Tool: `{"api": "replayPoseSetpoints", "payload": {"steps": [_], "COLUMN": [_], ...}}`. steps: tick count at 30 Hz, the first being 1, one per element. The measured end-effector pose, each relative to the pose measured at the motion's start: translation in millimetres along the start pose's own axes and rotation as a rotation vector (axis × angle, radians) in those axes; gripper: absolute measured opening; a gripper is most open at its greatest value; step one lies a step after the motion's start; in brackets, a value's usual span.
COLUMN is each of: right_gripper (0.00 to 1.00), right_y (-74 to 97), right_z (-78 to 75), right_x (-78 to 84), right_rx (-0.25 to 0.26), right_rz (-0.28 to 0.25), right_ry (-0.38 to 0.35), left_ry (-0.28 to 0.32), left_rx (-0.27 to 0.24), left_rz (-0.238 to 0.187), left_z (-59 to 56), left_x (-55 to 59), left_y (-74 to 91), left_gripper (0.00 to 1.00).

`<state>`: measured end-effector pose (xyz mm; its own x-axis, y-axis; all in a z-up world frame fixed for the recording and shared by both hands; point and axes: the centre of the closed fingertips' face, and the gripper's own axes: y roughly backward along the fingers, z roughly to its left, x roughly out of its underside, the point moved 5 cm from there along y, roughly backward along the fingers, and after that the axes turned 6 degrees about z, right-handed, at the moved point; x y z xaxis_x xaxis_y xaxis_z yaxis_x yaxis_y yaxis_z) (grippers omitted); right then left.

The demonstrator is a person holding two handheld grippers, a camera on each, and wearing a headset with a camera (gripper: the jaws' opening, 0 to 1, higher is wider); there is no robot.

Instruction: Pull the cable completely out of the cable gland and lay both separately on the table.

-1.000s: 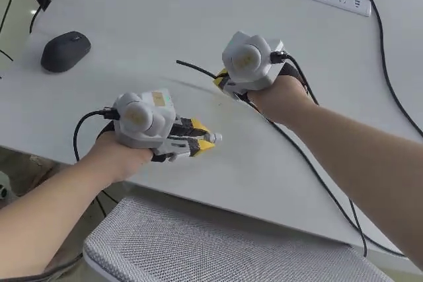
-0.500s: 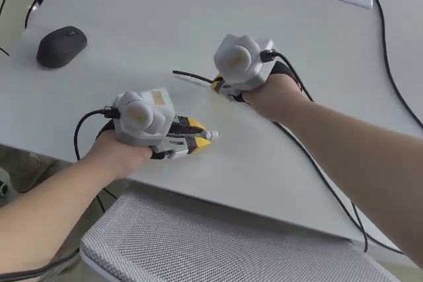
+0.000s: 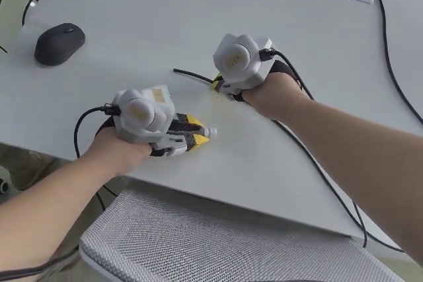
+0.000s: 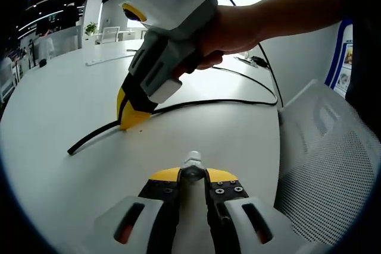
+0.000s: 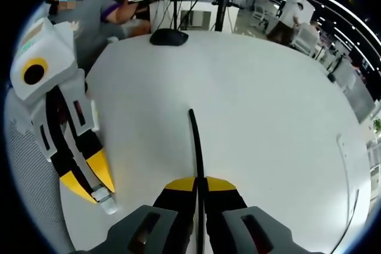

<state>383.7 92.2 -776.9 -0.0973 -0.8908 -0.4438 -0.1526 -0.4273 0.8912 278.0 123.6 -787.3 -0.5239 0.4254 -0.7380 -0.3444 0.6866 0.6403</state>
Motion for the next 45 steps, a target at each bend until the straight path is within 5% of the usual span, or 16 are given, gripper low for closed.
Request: {"api": "replayPoseSetpoints", "payload": {"steps": [17, 29, 45], "right_gripper": [0.02, 0.13, 0.32], "right_y": [-0.7, 9.3, 83.7], "right_z": [-1.2, -12.5, -15.4], "right_x": [-1.0, -3.2, 19.3], "right_rx": [0.021, 0.074, 0.157], "right_rz": [0.005, -0.029, -0.159], "right_ry": [0.034, 0.011, -0.122], "left_ry": [-0.022, -0.016, -0.002], "left_rx": [-0.006, -0.018, -0.046], "left_rz": [0.024, 0.027, 0.011], "left_z": [-0.8, 1.7, -2.7], "left_x": [0.2, -2.0, -7.5], "left_y": [-0.3, 0.6, 11.2], "left_gripper": [0.16, 0.21, 0.33]}}
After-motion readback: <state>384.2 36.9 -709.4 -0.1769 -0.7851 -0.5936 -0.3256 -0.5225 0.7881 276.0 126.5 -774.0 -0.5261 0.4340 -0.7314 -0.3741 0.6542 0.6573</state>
